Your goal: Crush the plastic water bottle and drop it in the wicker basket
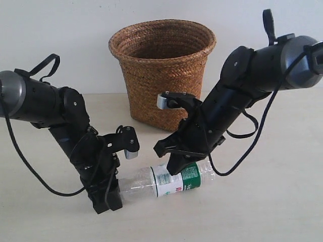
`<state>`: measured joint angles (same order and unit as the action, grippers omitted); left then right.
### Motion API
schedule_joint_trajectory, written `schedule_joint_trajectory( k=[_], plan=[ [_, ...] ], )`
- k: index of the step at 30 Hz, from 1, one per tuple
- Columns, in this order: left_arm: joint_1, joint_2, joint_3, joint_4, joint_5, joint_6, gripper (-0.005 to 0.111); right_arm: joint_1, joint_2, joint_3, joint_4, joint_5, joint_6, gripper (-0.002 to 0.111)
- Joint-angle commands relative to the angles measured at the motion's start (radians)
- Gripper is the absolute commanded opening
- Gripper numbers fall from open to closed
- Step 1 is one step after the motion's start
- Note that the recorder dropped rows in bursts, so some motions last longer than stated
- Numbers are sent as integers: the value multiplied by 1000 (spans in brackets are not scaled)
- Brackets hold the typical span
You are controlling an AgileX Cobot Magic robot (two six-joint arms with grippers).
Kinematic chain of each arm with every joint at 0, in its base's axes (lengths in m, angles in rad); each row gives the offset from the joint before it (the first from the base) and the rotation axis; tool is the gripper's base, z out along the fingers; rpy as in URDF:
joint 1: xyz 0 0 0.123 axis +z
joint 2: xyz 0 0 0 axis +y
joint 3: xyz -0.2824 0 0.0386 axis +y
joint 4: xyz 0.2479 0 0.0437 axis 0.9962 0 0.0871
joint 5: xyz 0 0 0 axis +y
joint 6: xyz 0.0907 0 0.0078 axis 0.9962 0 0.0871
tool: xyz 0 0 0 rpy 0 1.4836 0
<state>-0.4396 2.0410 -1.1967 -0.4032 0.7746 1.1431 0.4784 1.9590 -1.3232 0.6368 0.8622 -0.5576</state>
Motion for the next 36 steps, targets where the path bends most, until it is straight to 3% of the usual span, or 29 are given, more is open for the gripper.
schedule_joint_trajectory(
  k=[1, 26, 36],
  plan=[
    [-4, 7, 9, 18, -21, -10, 4, 0, 10, -15, -16, -35, -20, 0],
    [-4, 7, 9, 18, -26, -7, 4, 0, 224, -21, -188, -49, -8, 0],
    [-4, 7, 9, 0, -27, -7, 4, 0, 393, -202, -299, 97, 107, 0]
  ],
)
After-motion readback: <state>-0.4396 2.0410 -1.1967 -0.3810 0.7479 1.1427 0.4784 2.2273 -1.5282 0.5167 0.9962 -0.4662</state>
